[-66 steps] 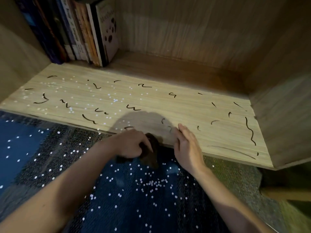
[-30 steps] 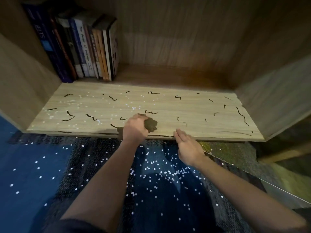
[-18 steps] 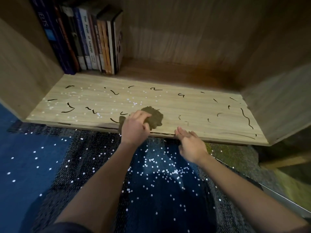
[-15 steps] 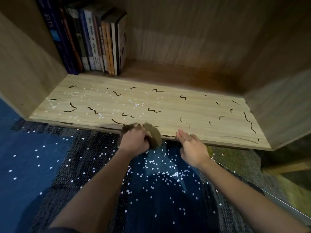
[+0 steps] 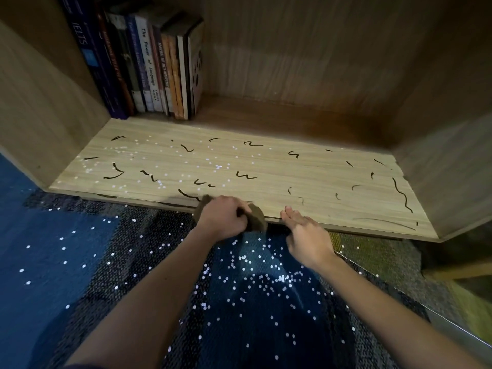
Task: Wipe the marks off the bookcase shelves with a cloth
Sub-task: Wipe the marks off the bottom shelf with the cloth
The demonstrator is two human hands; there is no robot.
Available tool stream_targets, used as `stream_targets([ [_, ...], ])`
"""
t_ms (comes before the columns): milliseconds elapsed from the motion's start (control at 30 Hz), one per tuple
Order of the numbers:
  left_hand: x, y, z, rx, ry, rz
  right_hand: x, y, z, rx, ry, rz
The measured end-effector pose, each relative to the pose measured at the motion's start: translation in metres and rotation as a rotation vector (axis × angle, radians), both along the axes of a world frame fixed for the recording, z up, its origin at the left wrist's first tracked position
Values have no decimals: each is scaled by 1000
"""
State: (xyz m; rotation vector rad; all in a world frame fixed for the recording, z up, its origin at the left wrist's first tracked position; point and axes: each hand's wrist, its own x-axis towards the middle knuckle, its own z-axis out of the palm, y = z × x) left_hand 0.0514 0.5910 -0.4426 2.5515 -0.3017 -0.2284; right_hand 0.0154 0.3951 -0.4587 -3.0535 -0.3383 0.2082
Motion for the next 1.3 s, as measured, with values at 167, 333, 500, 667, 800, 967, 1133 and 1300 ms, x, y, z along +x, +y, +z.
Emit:
stream_targets([
  [167, 10, -6, 17, -421, 21, 175, 18, -12, 6, 391, 160, -147],
  [333, 33, -18, 5, -330, -132, -55, 27, -28, 18, 676, 117, -354],
  [500, 27, -19, -31, -260, 4, -83, 46, -22, 12, 552, -24, -266],
  [667, 26, 8, -38, -184, -24, 82, 73, 27, 2, 253, 89, -13],
  [800, 25, 24, -41, -119, -60, 95, 64, 41, 1, 141, 105, 56],
  [967, 28, 30, -46, -132, -133, 114, 17, 36, 4, 307, -35, 225],
  [1133, 34, 27, -44, -85, -134, 135, 27, 32, 18, 347, -10, 142],
  [1300, 48, 29, -29, 112, -11, 126, 98, 32, 35, 501, -148, -80],
])
